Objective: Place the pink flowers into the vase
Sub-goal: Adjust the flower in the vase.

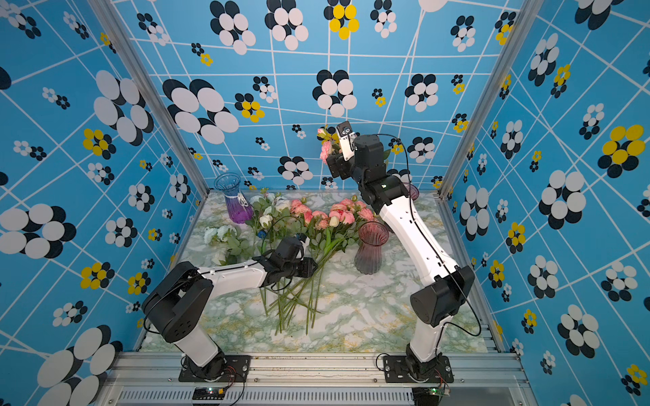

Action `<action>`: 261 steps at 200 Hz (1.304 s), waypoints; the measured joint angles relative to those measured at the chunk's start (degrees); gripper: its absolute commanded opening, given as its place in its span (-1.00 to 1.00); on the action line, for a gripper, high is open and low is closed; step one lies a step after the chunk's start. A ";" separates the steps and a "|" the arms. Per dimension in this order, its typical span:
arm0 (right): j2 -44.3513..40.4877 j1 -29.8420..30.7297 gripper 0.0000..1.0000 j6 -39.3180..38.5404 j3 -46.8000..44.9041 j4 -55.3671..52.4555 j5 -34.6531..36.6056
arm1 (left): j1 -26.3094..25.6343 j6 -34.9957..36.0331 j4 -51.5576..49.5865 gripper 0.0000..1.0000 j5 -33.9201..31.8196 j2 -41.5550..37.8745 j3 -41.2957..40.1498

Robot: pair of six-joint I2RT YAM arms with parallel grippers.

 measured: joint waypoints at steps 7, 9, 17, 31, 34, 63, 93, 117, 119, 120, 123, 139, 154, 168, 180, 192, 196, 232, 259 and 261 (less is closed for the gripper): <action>-0.22 0.00 0.98 0.00 0.00 -0.09 0.02 | -0.20 0.00 0.04 -0.11 0.17 0.22 0.15; -0.28 0.00 0.98 0.00 0.00 -0.13 0.04 | -0.22 0.00 0.11 -0.11 0.20 0.26 0.15; -0.63 0.00 0.99 -0.02 0.00 -0.22 0.17 | -0.24 0.00 0.26 -0.11 0.24 0.42 0.15; -1.36 0.00 0.99 -0.22 0.00 -0.63 0.57 | -0.24 0.00 0.37 -0.11 0.37 0.81 0.15; -1.53 0.00 0.99 -0.22 0.00 -0.72 0.63 | -0.24 0.00 0.37 -0.11 0.39 0.90 0.15; -3.17 0.00 0.98 -0.63 0.00 -1.38 1.95 | -0.24 0.00 0.37 -0.11 0.42 1.11 0.20; -4.63 0.00 0.98 -1.22 0.20 -1.42 3.58 | -0.24 0.00 0.35 -0.11 0.81 1.25 0.70; -5.44 0.00 0.99 -1.79 0.79 -1.38 4.96 | -0.39 0.00 0.39 -0.11 0.85 2.05 1.27; -5.51 0.00 0.99 -1.86 0.90 -1.38 5.07 | -0.42 0.00 0.37 -0.11 0.85 2.14 1.29; -5.55 0.00 0.99 -1.92 0.94 -1.40 5.14 | -0.39 0.02 0.37 -0.11 0.85 2.16 1.31; -5.62 0.00 0.99 -1.92 1.03 -1.40 5.35 | -0.42 0.02 0.37 -0.11 0.85 2.27 1.33; -6.08 0.00 0.99 -1.97 1.31 -1.36 6.08 | -0.57 0.02 0.35 -0.11 0.83 2.84 1.64; -6.67 -0.02 0.98 -1.97 1.29 -1.38 6.47 | -0.61 0.28 0.37 -0.23 0.81 2.89 1.70; -7.26 -0.02 0.99 -1.99 1.29 -1.33 6.69 | -0.61 0.24 0.35 -0.28 0.81 2.89 1.73; -7.74 -0.02 0.99 -2.19 1.29 -1.33 7.13 | -0.61 0.31 0.35 -0.29 0.79 2.89 1.75; -8.26 -0.02 0.98 -2.36 1.25 -1.33 7.52 | -0.61 0.57 0.31 -0.30 0.76 2.89 1.75; -8.48 -0.02 0.99 -2.38 1.14 -1.29 7.56 | -0.61 0.68 0.31 -0.30 0.76 2.89 1.75; -11.65 -0.02 0.99 -2.38 -1.95 -0.66 7.63 | -0.61 1.84 -0.33 -0.34 -0.13 2.89 2.54; -13.68 -0.02 0.99 -2.38 -3.21 -0.11 7.72 | -0.61 3.21 -1.36 -0.35 -1.46 2.78 4.33; -13.81 -0.02 0.99 -2.38 -3.28 -0.04 7.72 | -0.61 3.34 -1.40 -0.35 -1.57 2.75 4.46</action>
